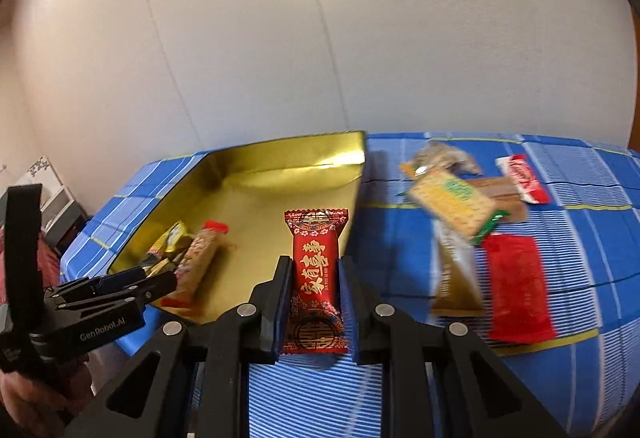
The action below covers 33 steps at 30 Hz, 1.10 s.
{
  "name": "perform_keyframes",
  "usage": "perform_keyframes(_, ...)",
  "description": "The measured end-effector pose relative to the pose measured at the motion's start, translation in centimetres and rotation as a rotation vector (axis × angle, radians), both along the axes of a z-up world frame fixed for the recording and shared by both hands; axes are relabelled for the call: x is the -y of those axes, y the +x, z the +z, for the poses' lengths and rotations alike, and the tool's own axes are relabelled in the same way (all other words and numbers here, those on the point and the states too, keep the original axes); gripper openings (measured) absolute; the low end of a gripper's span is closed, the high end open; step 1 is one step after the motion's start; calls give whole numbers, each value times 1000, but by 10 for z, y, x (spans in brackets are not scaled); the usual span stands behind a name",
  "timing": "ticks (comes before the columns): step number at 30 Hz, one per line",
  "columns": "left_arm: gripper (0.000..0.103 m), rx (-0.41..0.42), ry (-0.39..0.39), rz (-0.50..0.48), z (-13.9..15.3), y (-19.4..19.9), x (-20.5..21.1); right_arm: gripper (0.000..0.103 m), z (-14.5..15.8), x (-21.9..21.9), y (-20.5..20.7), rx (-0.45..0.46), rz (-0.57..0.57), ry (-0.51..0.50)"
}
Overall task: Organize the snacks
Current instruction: 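Lower the red candy bar into the gold tray and open the right tool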
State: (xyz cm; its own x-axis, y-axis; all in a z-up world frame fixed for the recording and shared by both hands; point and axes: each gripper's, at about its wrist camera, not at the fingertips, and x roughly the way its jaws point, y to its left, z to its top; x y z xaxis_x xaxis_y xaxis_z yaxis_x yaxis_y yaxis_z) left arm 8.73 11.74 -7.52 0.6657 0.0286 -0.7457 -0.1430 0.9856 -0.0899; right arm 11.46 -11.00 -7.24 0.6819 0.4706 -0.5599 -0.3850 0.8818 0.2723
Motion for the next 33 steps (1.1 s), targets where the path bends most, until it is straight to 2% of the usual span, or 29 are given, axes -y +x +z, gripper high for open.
perform_keyframes(11, 52, 26, -5, 4, 6, -15, -4, 23, -9, -46, 11, -47, 80, -28)
perform_keyframes(17, 52, 43, -23, 12, 9, -21, -8, 23, -12, -59, 19, -71, 92, -29)
perform_keyframes(23, 55, 44, -29, 13, 9, -22, -8, 24, -19, -74, 30, -87, 72, -76)
perform_keyframes(28, 56, 44, -28, 18, 9, -23, -8, 27, -25, -77, 33, -105, 67, -88)
perform_keyframes(33, 56, 45, -28, 19, 9, -23, -7, 30, -21, -66, 24, -75, 60, -71)
